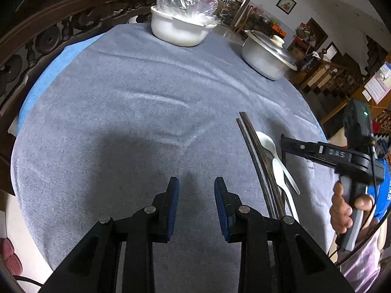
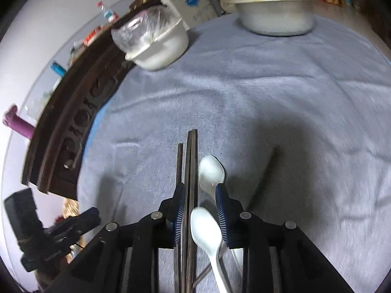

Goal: Organize utensils
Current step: 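Close the right gripper on a white plastic spoon and lift it, then grasp a second white spoon with the left gripper while the right holds its spoon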

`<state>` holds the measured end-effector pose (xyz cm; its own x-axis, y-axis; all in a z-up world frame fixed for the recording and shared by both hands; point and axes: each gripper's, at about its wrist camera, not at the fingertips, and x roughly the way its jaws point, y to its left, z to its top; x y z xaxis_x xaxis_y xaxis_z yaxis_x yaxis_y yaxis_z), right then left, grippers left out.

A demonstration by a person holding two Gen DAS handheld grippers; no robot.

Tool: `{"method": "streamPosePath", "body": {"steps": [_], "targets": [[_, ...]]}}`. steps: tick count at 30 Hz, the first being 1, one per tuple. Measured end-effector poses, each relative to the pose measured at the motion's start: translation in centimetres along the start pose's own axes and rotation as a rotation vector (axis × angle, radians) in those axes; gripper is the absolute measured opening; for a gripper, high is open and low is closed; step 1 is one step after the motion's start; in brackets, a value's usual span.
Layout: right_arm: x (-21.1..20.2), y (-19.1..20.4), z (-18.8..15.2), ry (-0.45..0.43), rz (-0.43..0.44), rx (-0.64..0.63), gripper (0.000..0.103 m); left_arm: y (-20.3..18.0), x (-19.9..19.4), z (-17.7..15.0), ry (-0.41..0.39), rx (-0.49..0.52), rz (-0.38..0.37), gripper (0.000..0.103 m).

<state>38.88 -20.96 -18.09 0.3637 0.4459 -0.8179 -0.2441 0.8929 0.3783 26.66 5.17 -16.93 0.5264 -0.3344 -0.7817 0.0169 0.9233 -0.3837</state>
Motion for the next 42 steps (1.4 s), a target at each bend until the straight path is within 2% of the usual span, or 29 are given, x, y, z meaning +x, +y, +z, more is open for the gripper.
{"method": "streamPosePath", "body": {"steps": [7, 10, 12, 15, 21, 31, 35, 37, 40, 42], "targets": [[3.2, 1.1, 1.2, 0.097, -0.118, -0.096, 0.031, -0.3, -0.2, 0.4, -0.009, 0.034, -0.011, 0.03], [3.7, 1.7, 1.4, 0.088, -0.156, -0.142, 0.029, -0.8, 0.1, 0.8, -0.004, 0.061, -0.012, 0.03], [3.8, 1.6, 1.8, 0.081, -0.17, -0.123, 0.024, -1.2, 0.5, 1.1, -0.003, 0.08, -0.009, 0.03], [3.2, 0.8, 2.3, 0.039, -0.182, -0.082, 0.022, -2.0, 1.4, 1.7, 0.017, 0.108, -0.032, 0.03], [-1.7, -2.7, 1.2, -0.121, -0.105, 0.064, 0.019, -4.8, 3.8, 2.6, 0.063, 0.181, -0.117, 0.03], [-6.4, -7.7, -3.9, -0.198, -0.061, 0.215, 0.019, -11.9, 7.4, 2.9, 0.112, 0.475, -0.255, 0.03], [-7.3, -8.8, -6.2, -0.22, -0.03, 0.256, 0.019, -14.2, 8.9, 2.6, 0.148, 0.604, -0.265, 0.03], [-7.4, -9.1, -6.8, -0.225, -0.02, 0.273, 0.019, -14.6, 9.8, 2.3, 0.179, 0.645, -0.247, 0.03], [-7.6, -9.2, -7.5, -0.233, -0.011, 0.285, 0.019, -14.1, 10.8, 2.1, 0.226, 0.638, -0.233, 0.03], [-7.7, -9.2, -7.8, -0.236, -0.019, 0.285, 0.019, -13.8, 10.9, 2.2, 0.228, 0.617, -0.244, 0.029]]}}
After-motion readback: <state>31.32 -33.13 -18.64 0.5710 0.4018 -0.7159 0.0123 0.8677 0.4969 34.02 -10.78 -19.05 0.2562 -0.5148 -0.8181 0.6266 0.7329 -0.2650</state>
